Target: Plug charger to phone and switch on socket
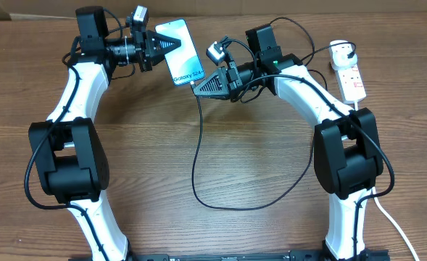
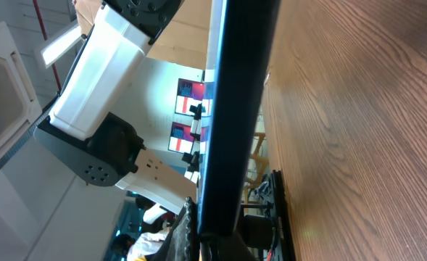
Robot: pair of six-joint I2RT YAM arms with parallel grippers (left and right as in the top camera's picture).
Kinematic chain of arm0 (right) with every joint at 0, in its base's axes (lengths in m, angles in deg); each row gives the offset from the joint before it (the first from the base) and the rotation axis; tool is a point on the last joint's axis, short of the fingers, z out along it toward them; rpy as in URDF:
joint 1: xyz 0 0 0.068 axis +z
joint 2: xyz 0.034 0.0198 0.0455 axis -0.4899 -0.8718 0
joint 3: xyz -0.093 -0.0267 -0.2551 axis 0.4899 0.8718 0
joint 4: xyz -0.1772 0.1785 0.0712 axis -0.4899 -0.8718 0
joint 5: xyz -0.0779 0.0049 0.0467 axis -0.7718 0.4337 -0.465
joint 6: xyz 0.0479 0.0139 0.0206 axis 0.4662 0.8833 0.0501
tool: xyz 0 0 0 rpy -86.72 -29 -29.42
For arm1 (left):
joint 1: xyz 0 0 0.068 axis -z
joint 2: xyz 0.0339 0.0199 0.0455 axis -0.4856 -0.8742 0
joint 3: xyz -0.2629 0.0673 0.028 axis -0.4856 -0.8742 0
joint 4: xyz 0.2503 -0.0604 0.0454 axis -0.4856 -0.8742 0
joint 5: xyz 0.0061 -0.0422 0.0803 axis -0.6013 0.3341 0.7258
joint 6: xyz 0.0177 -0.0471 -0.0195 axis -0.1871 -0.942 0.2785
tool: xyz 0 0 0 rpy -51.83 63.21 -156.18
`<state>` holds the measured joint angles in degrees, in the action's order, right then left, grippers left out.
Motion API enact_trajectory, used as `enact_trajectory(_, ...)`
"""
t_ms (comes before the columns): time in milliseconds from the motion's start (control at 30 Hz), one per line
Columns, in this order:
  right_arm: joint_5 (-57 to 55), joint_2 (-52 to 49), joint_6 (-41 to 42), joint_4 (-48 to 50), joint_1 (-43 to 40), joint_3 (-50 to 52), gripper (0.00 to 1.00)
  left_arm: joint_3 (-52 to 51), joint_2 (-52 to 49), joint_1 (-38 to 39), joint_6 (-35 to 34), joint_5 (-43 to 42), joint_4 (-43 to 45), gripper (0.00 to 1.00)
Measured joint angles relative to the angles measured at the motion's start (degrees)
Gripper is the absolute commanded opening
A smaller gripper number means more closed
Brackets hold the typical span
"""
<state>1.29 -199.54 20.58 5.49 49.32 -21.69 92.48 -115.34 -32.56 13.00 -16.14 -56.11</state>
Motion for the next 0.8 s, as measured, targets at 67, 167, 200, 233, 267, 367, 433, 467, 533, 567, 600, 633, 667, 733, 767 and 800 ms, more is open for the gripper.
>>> enact_trajectory(67,0.0,0.0,0.0,0.0,0.0,0.0,0.04,0.0,0.0,0.0,-0.1,0.0,0.0,0.04)
enact_trajectory(167,0.0,0.0,0.0,0.0,0.3,0.0,0.04,0.0,0.0,0.0,-0.2,0.0,0.0,0.04)
enact_trajectory(200,0.0,0.0,0.1,0.0,0.3,0.0,0.04,0.0,0.0,0.0,-0.2,0.0,0.0,0.04)
enact_trajectory(233,0.0,0.0,0.1,0.0,0.3,0.0,0.04,0.0,0.0,0.0,-0.4,0.0,0.0,0.04)
enact_trajectory(267,0.0,0.0,0.2,0.0,0.3,0.0,0.04,0.0,0.0,0.0,-0.4,-0.1,0.0,0.04)
enact_trajectory(367,0.0,0.0,0.2,0.1,0.3,0.0,0.04,0.0,0.0,0.0,-0.7,-0.1,0.0,0.04)
enact_trajectory(433,0.0,0.0,0.2,0.0,0.3,0.0,0.04,0.0,0.0,0.0,-1.0,-0.1,0.0,0.04)
enact_trajectory(467,0.0,0.0,0.2,0.1,0.3,0.0,0.04,0.0,0.0,0.0,-1.0,-0.1,0.0,0.04)
enact_trajectory(533,0.0,0.0,0.2,0.1,0.3,0.0,0.04,0.0,0.0,0.0,-1.0,-0.1,0.0,0.04)
enact_trajectory(567,0.0,0.0,0.2,0.0,0.3,0.0,0.04,0.0,0.0,0.0,-1.0,-0.1,0.0,0.04)
enact_trajectory(600,0.0,0.0,0.2,0.1,0.3,0.0,0.04,0.0,0.0,0.0,-1.0,-0.1,0.0,0.04)
enact_trajectory(633,0.0,0.0,0.2,0.1,0.3,0.0,0.04,0.0,0.0,0.0,-1.0,-0.1,0.0,0.04)
enact_trajectory(667,0.0,0.0,0.2,0.1,0.4,0.0,0.04,0.0,0.0,0.0,-1.0,-0.1,0.0,0.04)
enact_trajectory(733,0.0,0.0,0.2,0.2,0.3,0.0,0.04,0.0,0.0,0.0,-1.0,-0.1,0.0,0.04)
enact_trajectory(767,0.0,0.0,0.2,0.3,0.3,0.0,0.04,0.0,0.0,0.0,-1.0,-0.1,0.0,0.04)
enact_trajectory(800,0.0,0.0,0.2,0.5,0.3,0.0,0.04,0.0,0.0,0.0,-1.0,-0.1,0.0,0.04)
